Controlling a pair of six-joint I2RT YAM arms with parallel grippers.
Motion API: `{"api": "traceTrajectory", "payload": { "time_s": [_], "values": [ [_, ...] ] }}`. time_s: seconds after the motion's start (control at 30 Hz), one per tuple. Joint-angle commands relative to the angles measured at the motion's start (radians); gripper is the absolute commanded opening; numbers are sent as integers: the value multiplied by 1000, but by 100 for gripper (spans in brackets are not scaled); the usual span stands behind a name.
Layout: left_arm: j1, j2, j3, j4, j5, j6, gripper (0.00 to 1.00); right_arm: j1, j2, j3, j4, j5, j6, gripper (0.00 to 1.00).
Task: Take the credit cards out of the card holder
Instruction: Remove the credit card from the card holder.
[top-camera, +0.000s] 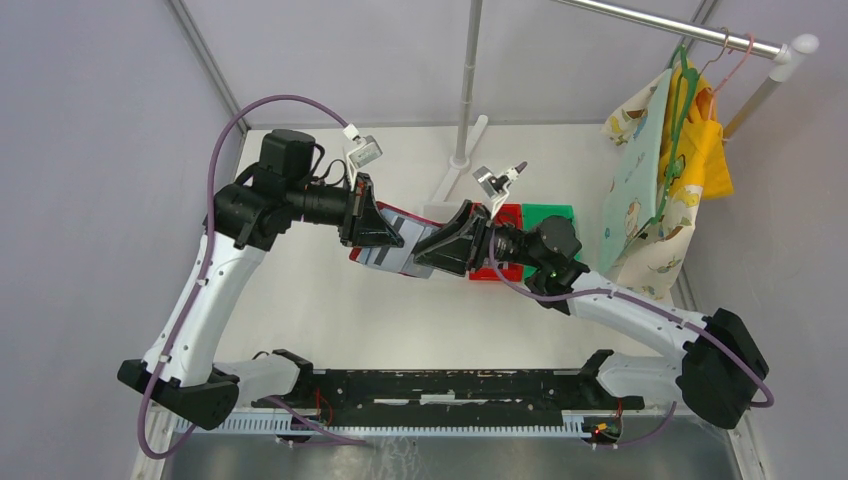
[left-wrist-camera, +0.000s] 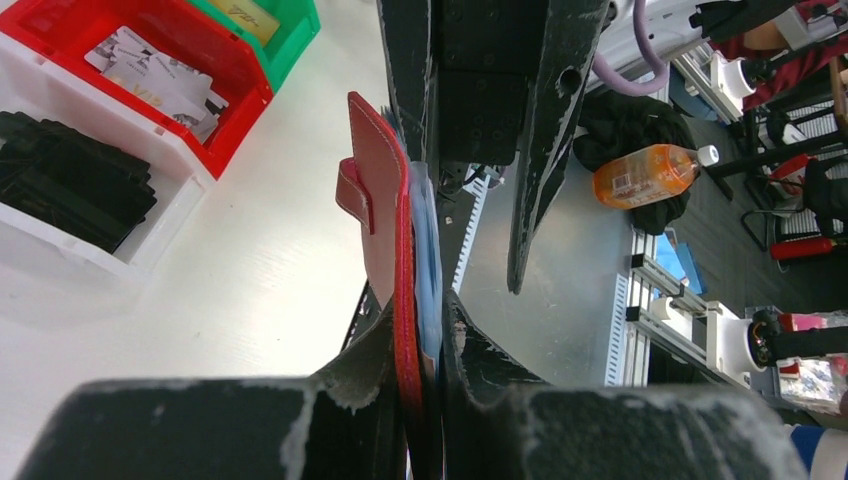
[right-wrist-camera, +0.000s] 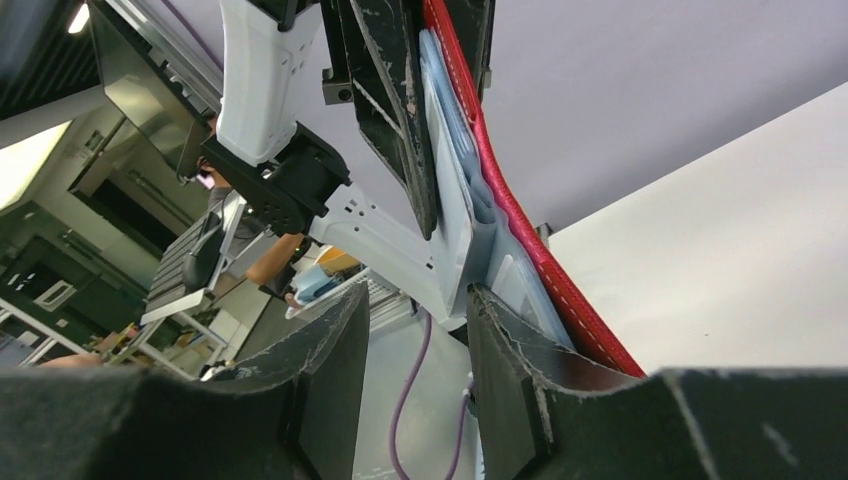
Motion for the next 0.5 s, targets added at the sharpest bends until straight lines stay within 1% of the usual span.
{"api": "traceTrajectory", "payload": {
  "time_s": [0.0,0.1,0.17,0.23,0.37,0.47],
  "values": [
    [4,0,36,54,85,-59,5,25,30,28,142,-13,55,46],
    [5,3,37,71,99,-76,9,34,47,43,161,-8,68,43],
    [4,6,31,76,112,-80,11,34,58,45,195,1,88,40],
    [4,10,20,76,125,-81,13,34,67,44,225,9,109,32],
    [4,13,13,71,153,-79,19,34,94,32,321,17,167,14],
    [3,5,18,59,186,-55,27,33,96,11,366,17,187,5]
  ]
}}
